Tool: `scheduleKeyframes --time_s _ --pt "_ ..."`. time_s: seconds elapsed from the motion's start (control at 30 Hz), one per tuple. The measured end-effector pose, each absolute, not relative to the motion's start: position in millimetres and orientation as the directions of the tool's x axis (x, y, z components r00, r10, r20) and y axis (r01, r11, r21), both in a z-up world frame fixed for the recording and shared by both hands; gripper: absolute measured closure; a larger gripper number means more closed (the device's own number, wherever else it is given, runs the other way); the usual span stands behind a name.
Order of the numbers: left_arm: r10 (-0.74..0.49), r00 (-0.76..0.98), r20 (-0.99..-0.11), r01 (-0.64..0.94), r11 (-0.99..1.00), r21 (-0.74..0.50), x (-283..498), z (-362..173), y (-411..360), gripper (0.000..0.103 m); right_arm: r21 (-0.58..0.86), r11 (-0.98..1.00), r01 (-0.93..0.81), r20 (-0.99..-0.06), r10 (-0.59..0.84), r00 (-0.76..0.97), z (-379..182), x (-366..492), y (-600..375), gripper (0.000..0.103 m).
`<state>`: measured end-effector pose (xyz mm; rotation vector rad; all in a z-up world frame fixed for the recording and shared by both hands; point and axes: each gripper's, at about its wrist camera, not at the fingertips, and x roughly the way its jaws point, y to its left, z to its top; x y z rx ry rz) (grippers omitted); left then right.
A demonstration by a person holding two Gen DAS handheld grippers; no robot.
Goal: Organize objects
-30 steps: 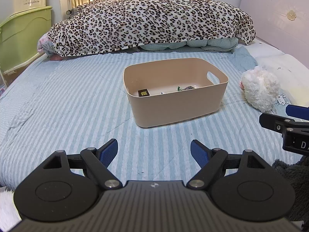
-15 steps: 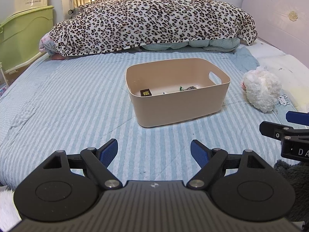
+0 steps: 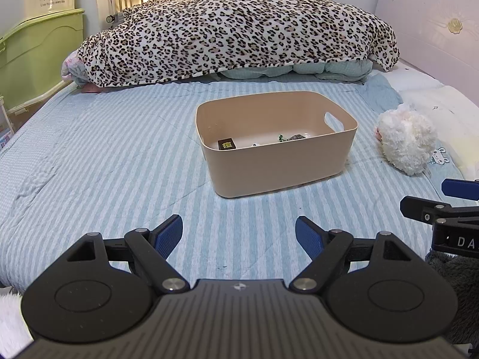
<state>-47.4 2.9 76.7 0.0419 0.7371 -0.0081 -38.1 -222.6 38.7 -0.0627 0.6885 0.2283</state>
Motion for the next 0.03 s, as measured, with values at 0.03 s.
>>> scheduleKeyframes --time_s 0.03 --pt "0.009 0.740 -0.673 0.021 0.999 0.036 -47.3 76.9 2.8 0.020 0.017 0.973 -0.230 -0.638 0.187 0.747 38.4 -38.0 -222.3 0.024"
